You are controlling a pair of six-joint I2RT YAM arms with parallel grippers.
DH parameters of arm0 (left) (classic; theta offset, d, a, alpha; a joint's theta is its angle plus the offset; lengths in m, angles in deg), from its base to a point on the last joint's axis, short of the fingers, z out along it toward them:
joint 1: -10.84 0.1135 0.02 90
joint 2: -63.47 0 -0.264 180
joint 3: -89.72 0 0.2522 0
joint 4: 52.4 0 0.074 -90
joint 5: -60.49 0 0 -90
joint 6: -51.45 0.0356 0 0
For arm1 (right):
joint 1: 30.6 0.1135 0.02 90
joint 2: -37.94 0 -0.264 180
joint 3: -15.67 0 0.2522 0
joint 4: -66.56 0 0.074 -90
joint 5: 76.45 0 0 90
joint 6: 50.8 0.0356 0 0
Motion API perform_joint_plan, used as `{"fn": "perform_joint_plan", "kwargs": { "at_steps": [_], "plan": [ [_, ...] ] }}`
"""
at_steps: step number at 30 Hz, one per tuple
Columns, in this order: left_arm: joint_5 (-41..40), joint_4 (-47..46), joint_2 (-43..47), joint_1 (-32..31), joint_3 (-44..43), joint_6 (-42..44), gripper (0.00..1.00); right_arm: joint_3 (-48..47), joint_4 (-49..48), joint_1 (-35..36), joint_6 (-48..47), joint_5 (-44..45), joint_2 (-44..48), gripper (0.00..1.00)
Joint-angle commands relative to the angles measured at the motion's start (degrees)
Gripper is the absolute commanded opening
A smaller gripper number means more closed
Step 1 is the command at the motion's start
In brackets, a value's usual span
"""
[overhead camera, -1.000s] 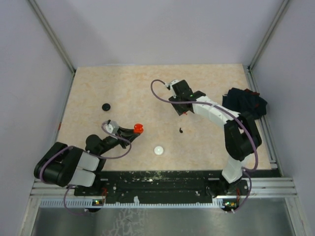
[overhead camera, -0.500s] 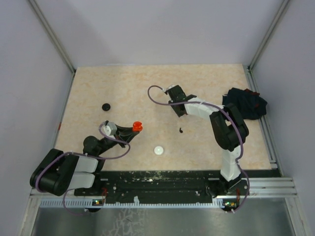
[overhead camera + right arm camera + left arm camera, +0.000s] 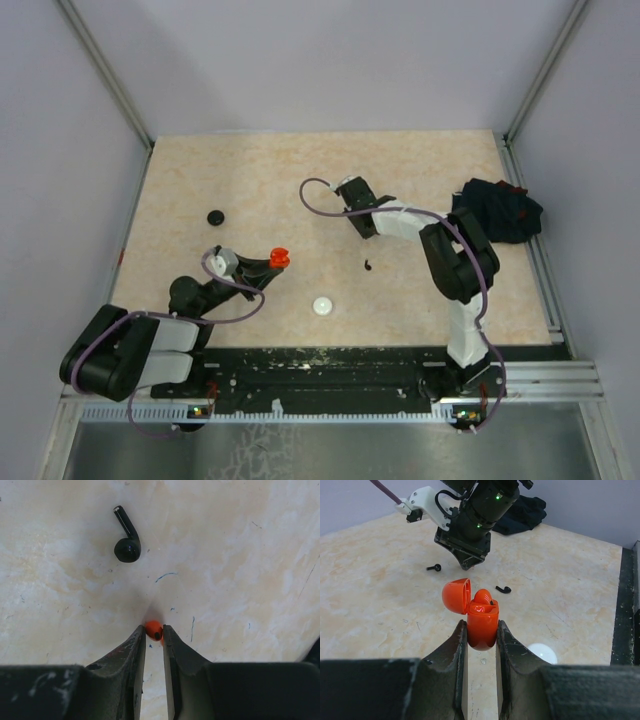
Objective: Insert the wireless bluetooth earbuds into the charging case
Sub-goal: Pick up the earbud from the center of the board.
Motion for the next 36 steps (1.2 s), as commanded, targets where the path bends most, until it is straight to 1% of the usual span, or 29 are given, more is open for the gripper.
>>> {"fn": "perform_joint_plan", "kwargs": {
  "at_steps": [1, 5, 8, 12, 16, 19, 23, 26, 30, 34, 35, 36],
  "plan": [
    [0.9, -0.9, 0.9, 0.3, 0.3, 0.5, 0.00, 0.4, -0.3, 0.1, 0.6, 1.6, 0.2, 0.19],
    [1.0, -0.9, 1.2, 0.3, 0.2, 0.5, 0.00, 0.9, 0.4, 1.5, 1.2, 3.5, 0.7, 0.16],
    [1.0, -0.8, 1.4, 0.3, 0.2, 0.4, 0.00, 1.0, 1.8, 3.5, 2.2, 6.9, 0.3, 0.15],
    [1.0, -0.5, 2.1, 0.3, 0.2, 0.3, 0.00, 0.8, 3.8, 6.9, 5.8, 12.8, -0.9, 0.16],
    [0.4, 1.2, 3.5, 0.3, 0.2, 0.7, 0.00, -0.9, 8.0, 10.4, 10.7, 18.4, -3.7, 0.16],
    [-0.2, 3.2, 4.9, 0.3, 0.2, 1.1, 0.00, -2.5, 10.7, 12.8, 14.3, 21.0, -6.0, 0.18],
    [-1.2, 4.6, 7.0, 0.3, 0.5, 1.8, 0.00, -4.1, 13.3, 15.5, 18.8, 20.8, -8.4, 0.21],
    [-2.4, 5.6, 8.5, 0.3, 0.9, 2.0, 0.00, -5.0, 14.3, 17.7, 19.5, 19.3, -9.7, 0.28],
    [-3.3, 7.2, 10.3, 0.3, 0.9, 2.5, 0.00, -5.9, 15.7, 19.6, 20.7, 15.6, -9.7, 0.31],
    [-3.8, 9.0, 11.4, 0.3, 0.9, 2.8, 0.00, -6.0, 16.0, 20.0, 20.1, 13.2, -7.3, 0.32],
    [-3.8, 9.3, 11.4, 0.3, 0.8, 2.9, 0.00, -5.8, 15.7, 20.0, 19.7, 13.0, -6.6, 0.31],
    [-3.7, 9.5, 11.3, 0.3, 0.7, 2.9, 0.00, -5.6, 15.3, 20.0, 19.3, 12.9, -6.0, 0.27]
  ]
}}
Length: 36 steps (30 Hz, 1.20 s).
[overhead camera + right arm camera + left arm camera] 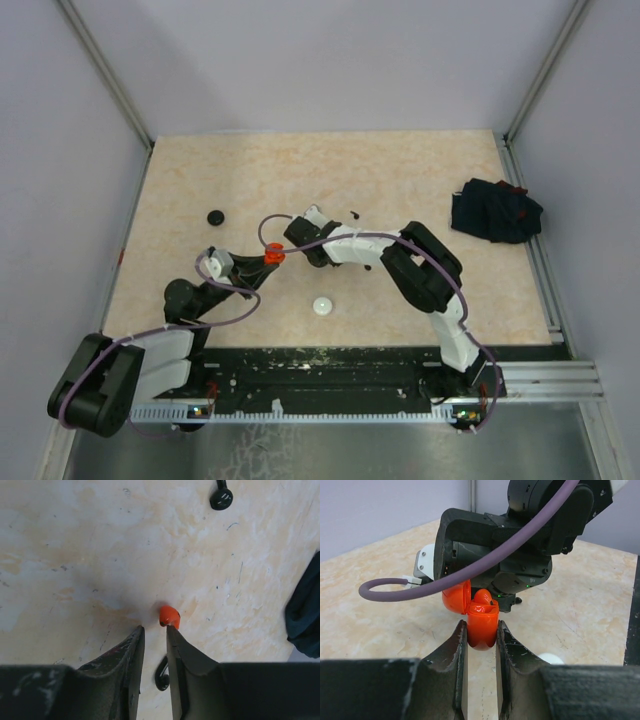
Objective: Insert the wireless bluetooth earbuds into the charging case
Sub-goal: Pick up the earbud from the center of the board.
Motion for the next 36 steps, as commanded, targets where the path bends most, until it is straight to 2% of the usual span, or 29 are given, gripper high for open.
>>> {"fn": "perform_joint_plan", "kwargs": {
  "at_steps": [1, 5, 13, 22, 27, 30, 36],
  "plan": [
    [-0.6, 1.2, 0.5, 0.3, 0.6, 1.1, 0.00, 0.9, 0.1, 0.4, 2.4, -10.8, 1.4, 0.24],
    [-0.2, 1.1, 0.1, 0.3, 0.6, 0.9, 0.00, 1.2, 0.0, 0.5, 1.9, -10.9, 1.4, 0.12],
    [-0.3, 1.0, 0.1, 0.3, 0.6, 1.0, 0.00, 2.9, -1.7, 0.5, 0.7, -13.0, 2.8, 0.11],
    [-0.3, 1.1, 0.4, 0.3, 0.7, 1.2, 0.00, 4.0, -3.8, -1.0, -6.5, -13.8, 10.8, 0.23],
    [0.2, 1.1, 0.4, 0.3, 0.7, 1.3, 0.00, 4.1, -3.4, -5.6, -9.6, -21.1, 14.8, 0.29],
    [0.6, 1.1, 0.4, 0.3, 0.7, 1.4, 0.00, 3.9, -2.4, -9.3, -11.5, -28.8, 15.8, 0.36],
    [0.9, 1.0, 0.4, 0.3, 0.6, 1.4, 0.00, 0.8, 1.5, -13.8, -14.5, -34.6, 12.9, 0.39]
  ]
}}
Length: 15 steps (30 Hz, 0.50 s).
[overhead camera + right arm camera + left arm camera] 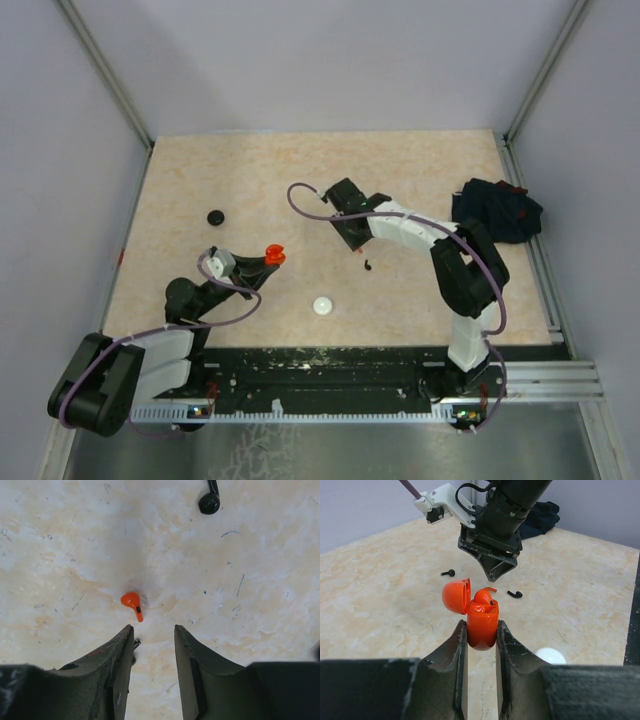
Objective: Insert the wireless bluetooth earbuds into the charging case
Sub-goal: Pick up the earbud from the center of the board.
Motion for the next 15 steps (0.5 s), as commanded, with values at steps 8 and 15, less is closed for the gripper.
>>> {"fn": "perform_joint_plan", "kwargs": {
  "at_steps": [8, 15],
  "plan": [
    [1.3, -1.1, 0.0, 0.3, 0.4, 0.5, 0.00, -8.7, 6.5, -2.8, -3.5, -11.1, -5.4, 0.40],
    [1.5, -1.1, 0.1, 0.3, 0.3, 0.4, 0.00, -10.9, 7.2, -3.9, -3.5, -12.0, -8.8, 0.40]
  ]
}}
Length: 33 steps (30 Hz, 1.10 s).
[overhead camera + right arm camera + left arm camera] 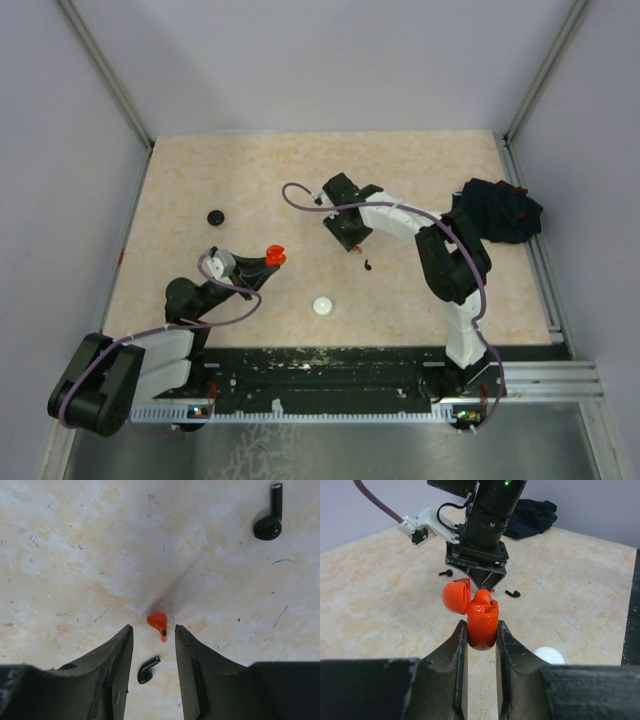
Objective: Insert the wireless bluetooth earbuds into the charging case
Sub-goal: Pick up the earbud from the center of the board.
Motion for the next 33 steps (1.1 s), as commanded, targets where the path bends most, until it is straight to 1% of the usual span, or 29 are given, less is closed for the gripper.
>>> {"fn": "perform_joint_plan", "kwargs": {
  "at_steps": [1, 6, 10, 17, 22, 24, 26, 29, 31, 33],
  "plan": [
    [0.9, -1.1, 0.1, 0.3, 0.3, 0.4, 0.00, -2.9, 0.6, -1.1, -0.5, -1.9, -1.2, 0.40],
    [1.0, -1.1, 0.2, 0.3, 0.2, 0.4, 0.00, -2.6, 0.0, -2.2, -0.3, -4.3, -2.5, 0.38],
    [1.3, -1.1, -0.1, 0.3, 0.2, 0.4, 0.00, -2.6, 0.2, -2.3, 0.3, -4.4, -3.3, 0.36],
    [2.2, -1.8, -0.4, 0.3, 0.2, 0.0, 0.00, -2.3, 1.3, -2.5, 1.2, -2.7, -4.1, 0.28],
    [4.7, -2.5, -1.5, 0.2, -0.3, -1.1, 0.00, -1.3, 0.6, -2.5, 1.8, -2.3, -2.8, 0.19],
    [7.3, -5.0, -3.0, 0.0, -0.6, -1.6, 0.00, -0.3, -0.4, -2.5, 2.3, -3.2, -1.3, 0.15],
    [8.1, -9.7, -5.7, -0.4, -0.5, -3.5, 0.00, 0.6, -1.3, -2.4, 2.9, -3.6, 0.6, 0.14],
    [9.6, -18.6, -10.1, -1.2, -0.4, -5.7, 0.00, 2.4, -2.8, -2.2, 4.1, -3.5, 4.7, 0.13],
    [9.7, -26.5, -13.4, -1.7, -0.1, -10.2, 0.00, 3.6, -4.0, -1.9, 5.0, -3.7, 7.8, 0.13],
    [11.5, -27.3, -15.6, -2.0, -2.3, -13.2, 0.00, 4.9, -5.5, -1.5, 6.1, -3.4, 11.2, 0.12]
  ]
}}
